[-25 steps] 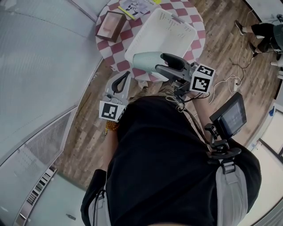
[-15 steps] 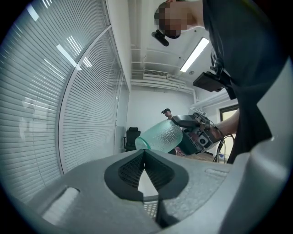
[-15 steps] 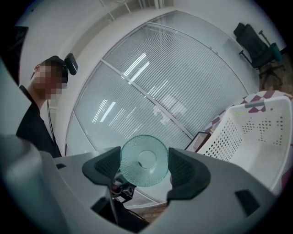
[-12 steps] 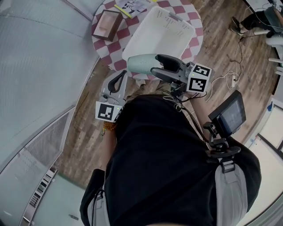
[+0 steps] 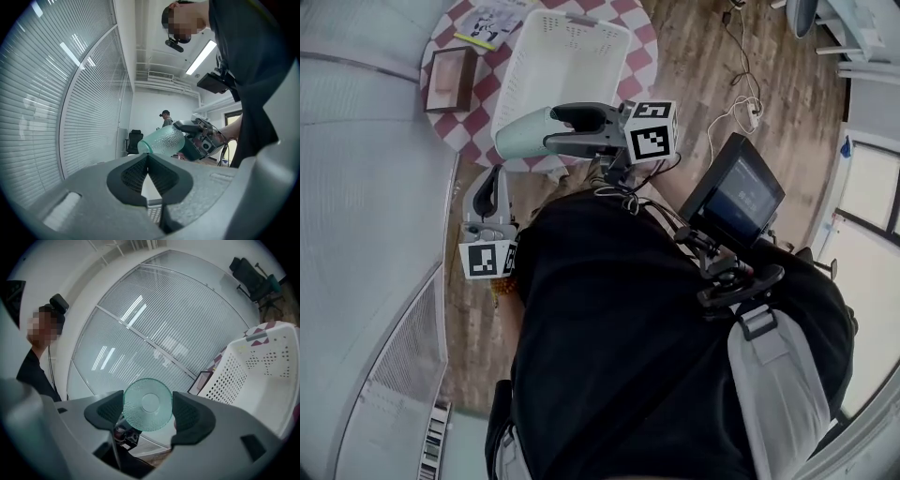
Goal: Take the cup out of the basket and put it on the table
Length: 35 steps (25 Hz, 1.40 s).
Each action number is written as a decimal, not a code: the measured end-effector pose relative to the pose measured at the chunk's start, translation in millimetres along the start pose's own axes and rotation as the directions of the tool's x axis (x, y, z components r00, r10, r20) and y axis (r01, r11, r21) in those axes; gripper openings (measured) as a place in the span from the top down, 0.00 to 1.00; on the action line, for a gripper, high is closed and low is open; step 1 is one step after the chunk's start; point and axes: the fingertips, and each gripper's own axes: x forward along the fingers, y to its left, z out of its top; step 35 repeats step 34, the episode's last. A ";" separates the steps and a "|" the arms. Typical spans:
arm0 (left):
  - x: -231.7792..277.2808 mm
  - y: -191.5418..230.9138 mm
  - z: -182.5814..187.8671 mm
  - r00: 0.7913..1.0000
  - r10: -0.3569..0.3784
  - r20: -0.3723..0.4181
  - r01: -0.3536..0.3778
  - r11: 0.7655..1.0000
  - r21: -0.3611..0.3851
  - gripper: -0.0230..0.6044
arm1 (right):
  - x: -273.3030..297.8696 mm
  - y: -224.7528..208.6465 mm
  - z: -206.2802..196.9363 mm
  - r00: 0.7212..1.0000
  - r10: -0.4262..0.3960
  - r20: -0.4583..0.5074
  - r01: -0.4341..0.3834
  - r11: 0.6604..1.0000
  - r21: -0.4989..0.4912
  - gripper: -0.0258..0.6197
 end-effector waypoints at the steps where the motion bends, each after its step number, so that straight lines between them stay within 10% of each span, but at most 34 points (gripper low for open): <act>1: 0.3 0.4 -0.7 1.000 -0.002 -0.002 0.002 1.000 0.001 0.95 | 0.2 -1.3 -1.1 1.000 -0.005 -0.005 0.005 1.000 -0.001 0.44; 35: 11.4 7.6 -3.6 1.000 0.008 -0.018 -0.008 1.000 -0.018 0.95 | 2.0 -13.8 14.2 0.999 0.031 0.024 -0.033 0.997 0.077 0.44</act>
